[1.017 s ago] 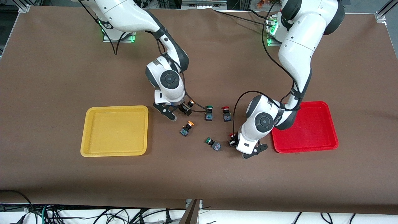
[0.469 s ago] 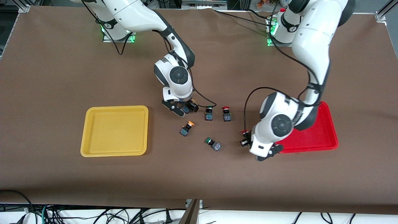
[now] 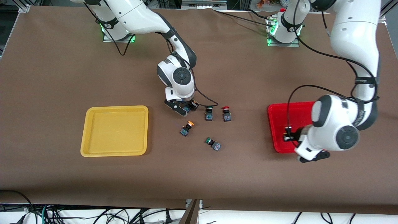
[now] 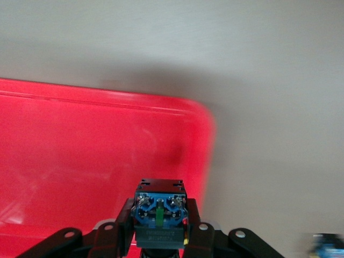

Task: Place red and yellow buttons in trays
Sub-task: 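Place the red button in the red tray with the left gripper, then place the yellow button in the yellow tray with the right gripper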

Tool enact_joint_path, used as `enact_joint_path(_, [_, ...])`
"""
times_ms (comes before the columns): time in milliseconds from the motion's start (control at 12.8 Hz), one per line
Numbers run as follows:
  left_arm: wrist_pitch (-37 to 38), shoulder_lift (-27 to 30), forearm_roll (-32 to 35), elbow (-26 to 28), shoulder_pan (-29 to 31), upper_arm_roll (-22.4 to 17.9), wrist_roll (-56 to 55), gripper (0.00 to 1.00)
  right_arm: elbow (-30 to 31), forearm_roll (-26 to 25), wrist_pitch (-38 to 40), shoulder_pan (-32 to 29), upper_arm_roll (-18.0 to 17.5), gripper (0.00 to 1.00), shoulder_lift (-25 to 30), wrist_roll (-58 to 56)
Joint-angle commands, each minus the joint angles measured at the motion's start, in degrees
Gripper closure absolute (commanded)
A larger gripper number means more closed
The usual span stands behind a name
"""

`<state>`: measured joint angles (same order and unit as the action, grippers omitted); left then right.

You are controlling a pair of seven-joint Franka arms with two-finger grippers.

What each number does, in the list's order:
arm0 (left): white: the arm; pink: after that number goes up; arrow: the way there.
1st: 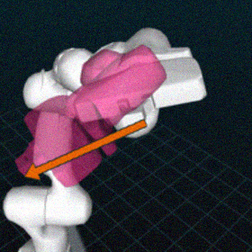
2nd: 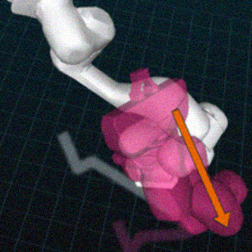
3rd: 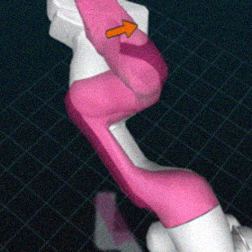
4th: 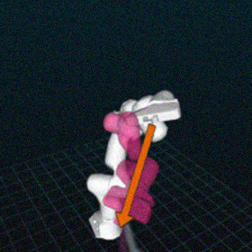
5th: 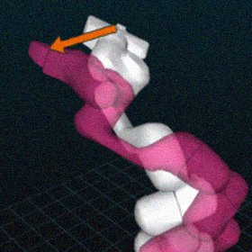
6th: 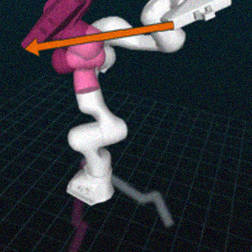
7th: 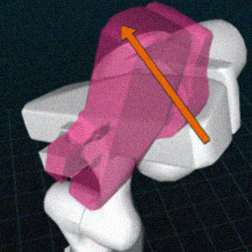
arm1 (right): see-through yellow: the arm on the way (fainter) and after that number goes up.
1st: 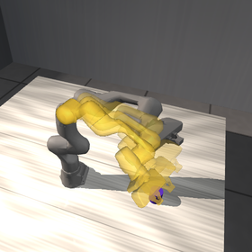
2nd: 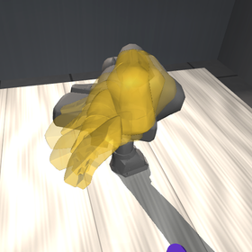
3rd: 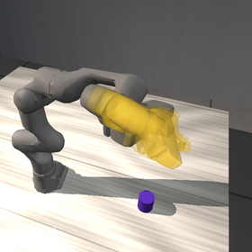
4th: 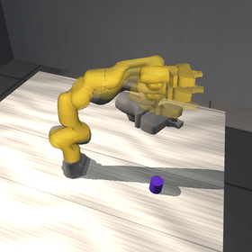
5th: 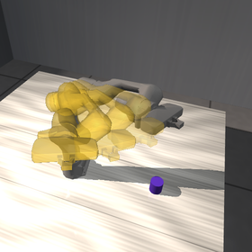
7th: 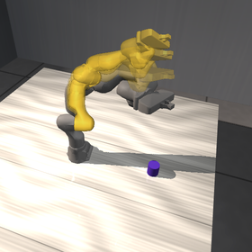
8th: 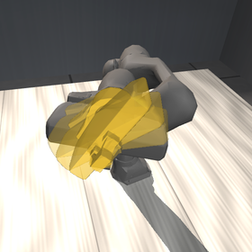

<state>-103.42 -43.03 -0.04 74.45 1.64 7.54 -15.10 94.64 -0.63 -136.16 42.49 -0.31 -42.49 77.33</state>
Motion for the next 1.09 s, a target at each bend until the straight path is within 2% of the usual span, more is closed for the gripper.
enact_joint_path(0, [-0.81, 1.37, 0.74, 6.21, 3.02, 0.90, 7.00, 0.93, -0.15, -0.33, -0.42, 0.31, 0.40, 1.00, 0.30, -0.16])
enact_joint_path(156, [-5.00, 1.54, 1.09, 10.69, 3.02, 0.98, 7.54, 0.93, -0.68, -0.51, -0.16, -0.04, 0.75, 1.00, 1.26, -1.04])
enact_joint_path(313, [-13.34, 3.64, 1.27, 17.62, 2.85, 0.98, 7.54, 0.91, -0.95, -0.51, 2.99, -1.96, 1.36, 1.00, 3.89, -4.98])
enact_joint_path(391, [-16.52, 4.61, 1.27, 20.53, 3.11, 0.98, 7.89, 0.78, -0.95, -0.42, 5.53, -3.63, 1.54, 1.00, 5.21, -8.65])
enact_joint_path(469, [-16.98, 4.79, 1.27, 21.25, 3.02, 0.98, 7.98, 0.25, -0.95, -0.25, 8.17, -5.73, 1.63, 1.00, 6.44, -13.39])
enact_joint_path(547, [-17.08, 4.88, 1.18, 21.17, 2.85, 0.98, 7.98, 0.00, -0.95, -0.25, 10.72, -8.45, 1.80, 1.00, 7.41, -19.00])
enact_joint_path(860, [-13.31, 11.54, 0.48, 20.21, 1.97, 1.16, 6.50, 0.00, -0.86, -0.25, 14.17, -18.74, 3.56, 1.00, 8.39, -42.29])
enact_joint_path(1017, [-13.03, 13.84, 0.48, 20.21, 1.79, 4.04, 1.68, 0.00, -0.60, -0.33, 13.73, -24.10, 4.09, 1.00, 7.51, -51.71])
